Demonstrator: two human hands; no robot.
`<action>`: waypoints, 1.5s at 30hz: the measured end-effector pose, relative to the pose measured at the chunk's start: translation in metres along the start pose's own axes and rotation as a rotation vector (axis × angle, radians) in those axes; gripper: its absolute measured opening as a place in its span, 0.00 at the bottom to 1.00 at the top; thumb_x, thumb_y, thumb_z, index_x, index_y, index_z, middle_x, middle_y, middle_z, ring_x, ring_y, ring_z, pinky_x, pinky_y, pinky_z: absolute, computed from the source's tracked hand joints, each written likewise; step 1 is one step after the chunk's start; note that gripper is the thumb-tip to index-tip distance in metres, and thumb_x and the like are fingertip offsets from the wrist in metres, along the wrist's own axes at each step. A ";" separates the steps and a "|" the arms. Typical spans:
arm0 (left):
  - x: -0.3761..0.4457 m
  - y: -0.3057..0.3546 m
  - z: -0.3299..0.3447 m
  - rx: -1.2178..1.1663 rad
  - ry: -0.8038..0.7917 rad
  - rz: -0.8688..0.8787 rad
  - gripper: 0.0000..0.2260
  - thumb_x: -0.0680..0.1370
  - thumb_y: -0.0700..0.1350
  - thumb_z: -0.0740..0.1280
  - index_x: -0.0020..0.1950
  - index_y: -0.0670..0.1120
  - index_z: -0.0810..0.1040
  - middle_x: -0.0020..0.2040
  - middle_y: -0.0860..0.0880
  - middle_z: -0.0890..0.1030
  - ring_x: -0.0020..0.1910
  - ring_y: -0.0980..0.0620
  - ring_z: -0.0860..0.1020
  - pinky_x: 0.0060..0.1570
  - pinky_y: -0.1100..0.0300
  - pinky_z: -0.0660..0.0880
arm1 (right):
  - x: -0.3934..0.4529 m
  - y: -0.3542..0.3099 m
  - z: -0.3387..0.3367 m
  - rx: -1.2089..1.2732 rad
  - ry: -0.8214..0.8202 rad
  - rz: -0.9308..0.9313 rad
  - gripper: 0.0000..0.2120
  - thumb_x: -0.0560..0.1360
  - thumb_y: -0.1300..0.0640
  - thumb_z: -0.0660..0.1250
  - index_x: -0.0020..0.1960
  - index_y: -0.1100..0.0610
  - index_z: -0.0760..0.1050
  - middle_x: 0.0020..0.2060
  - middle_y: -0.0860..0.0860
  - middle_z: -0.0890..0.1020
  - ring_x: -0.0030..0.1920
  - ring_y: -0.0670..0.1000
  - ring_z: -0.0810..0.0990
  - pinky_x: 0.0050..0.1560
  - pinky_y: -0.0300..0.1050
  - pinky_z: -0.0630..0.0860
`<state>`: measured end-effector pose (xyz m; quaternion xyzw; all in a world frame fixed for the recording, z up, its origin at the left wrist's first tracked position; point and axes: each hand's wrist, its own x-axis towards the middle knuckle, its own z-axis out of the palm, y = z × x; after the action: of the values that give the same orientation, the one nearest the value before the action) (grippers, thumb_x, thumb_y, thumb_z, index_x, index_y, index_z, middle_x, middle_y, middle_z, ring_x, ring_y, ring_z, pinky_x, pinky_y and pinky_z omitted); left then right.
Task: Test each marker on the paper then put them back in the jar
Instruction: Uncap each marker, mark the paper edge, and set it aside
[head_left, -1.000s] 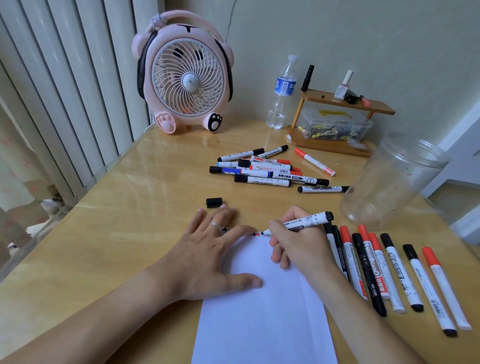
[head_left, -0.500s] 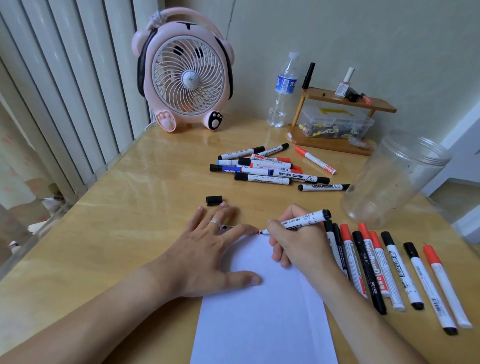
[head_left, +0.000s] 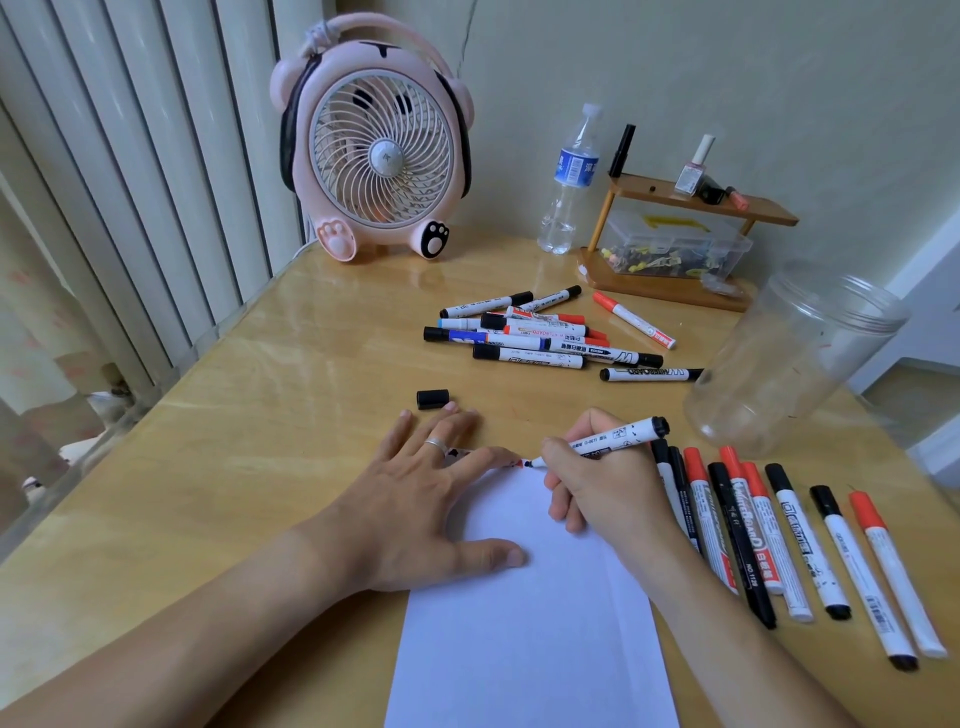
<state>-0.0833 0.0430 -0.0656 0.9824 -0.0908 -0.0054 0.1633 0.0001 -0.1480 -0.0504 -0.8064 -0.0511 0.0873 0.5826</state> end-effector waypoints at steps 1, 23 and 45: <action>0.000 0.000 0.000 0.001 0.003 0.001 0.36 0.71 0.80 0.56 0.75 0.70 0.54 0.82 0.53 0.49 0.81 0.57 0.37 0.79 0.46 0.35 | 0.000 0.000 0.000 0.002 0.003 0.002 0.09 0.75 0.63 0.69 0.42 0.62 0.69 0.29 0.60 0.80 0.23 0.56 0.75 0.24 0.42 0.67; 0.030 -0.038 -0.005 -0.043 0.513 -0.237 0.18 0.81 0.51 0.64 0.70 0.52 0.78 0.63 0.53 0.74 0.63 0.50 0.69 0.57 0.55 0.60 | -0.004 -0.005 -0.003 0.002 -0.019 0.018 0.08 0.76 0.59 0.66 0.39 0.59 0.69 0.29 0.55 0.79 0.21 0.54 0.72 0.25 0.41 0.65; 0.022 -0.005 -0.005 -0.185 0.531 0.071 0.06 0.76 0.53 0.64 0.52 0.56 0.76 0.46 0.61 0.75 0.48 0.58 0.74 0.51 0.49 0.73 | -0.008 -0.006 -0.005 0.088 -0.282 -0.316 0.05 0.77 0.57 0.75 0.48 0.54 0.79 0.34 0.57 0.81 0.29 0.53 0.75 0.33 0.51 0.68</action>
<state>-0.0605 0.0451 -0.0615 0.9265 -0.0786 0.2495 0.2704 -0.0069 -0.1521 -0.0429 -0.7419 -0.2540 0.1092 0.6109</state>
